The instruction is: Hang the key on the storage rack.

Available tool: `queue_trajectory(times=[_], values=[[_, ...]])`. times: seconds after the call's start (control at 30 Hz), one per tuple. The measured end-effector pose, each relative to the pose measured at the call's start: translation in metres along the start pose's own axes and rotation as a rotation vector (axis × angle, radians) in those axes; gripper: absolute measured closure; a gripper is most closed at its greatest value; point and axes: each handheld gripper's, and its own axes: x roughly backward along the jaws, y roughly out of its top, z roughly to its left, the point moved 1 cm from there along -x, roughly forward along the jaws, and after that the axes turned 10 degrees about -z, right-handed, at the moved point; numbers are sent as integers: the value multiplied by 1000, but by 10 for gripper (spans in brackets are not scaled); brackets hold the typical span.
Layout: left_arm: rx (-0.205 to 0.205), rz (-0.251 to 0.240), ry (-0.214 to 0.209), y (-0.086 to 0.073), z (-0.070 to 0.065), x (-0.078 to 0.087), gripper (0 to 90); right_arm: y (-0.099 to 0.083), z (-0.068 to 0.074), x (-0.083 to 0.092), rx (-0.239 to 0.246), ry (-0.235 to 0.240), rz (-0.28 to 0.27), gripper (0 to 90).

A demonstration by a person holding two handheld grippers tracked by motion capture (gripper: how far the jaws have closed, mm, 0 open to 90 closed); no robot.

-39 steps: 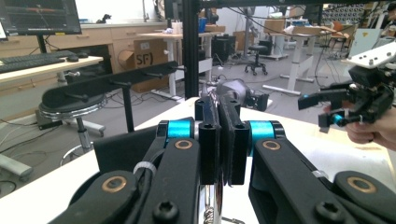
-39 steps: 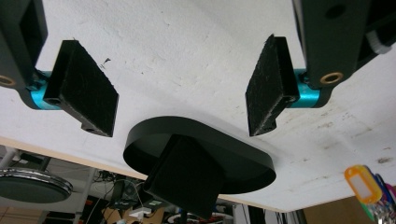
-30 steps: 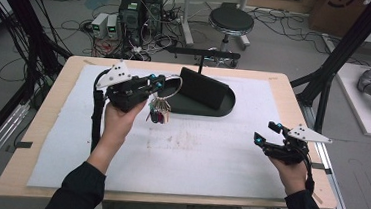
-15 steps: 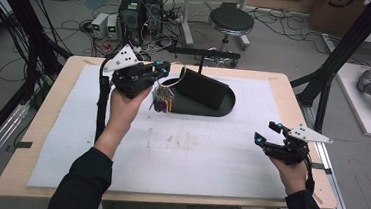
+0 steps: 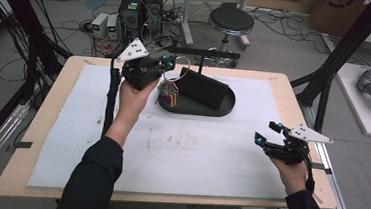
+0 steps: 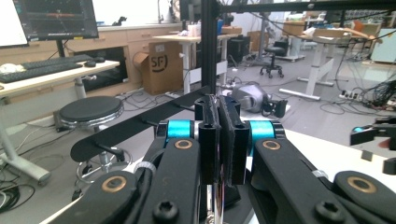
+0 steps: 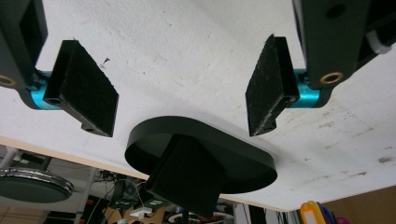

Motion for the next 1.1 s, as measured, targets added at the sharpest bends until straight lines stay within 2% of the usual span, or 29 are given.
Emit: queue_trajectory(times=[0.27, 0.4, 0.6, 0.93, 1.1], values=[[20, 17, 31, -10, 11, -12, 863, 0, 0, -1, 5, 1, 0, 259], [48, 19, 40, -17, 18, -16, 863, 0, -1, -1, 1, 2, 1, 259], [70, 21, 73, -28, 29, -22, 863, 0, -1, -1, 2, 4, 1, 258], [107, 25, 124, -42, 45, -27, 863, -1, -1, -2, 0, 9, 5, 258], [113, 24, 146, -46, 50, -27, 862, -1, -1, -3, -2, 11, 8, 258]])
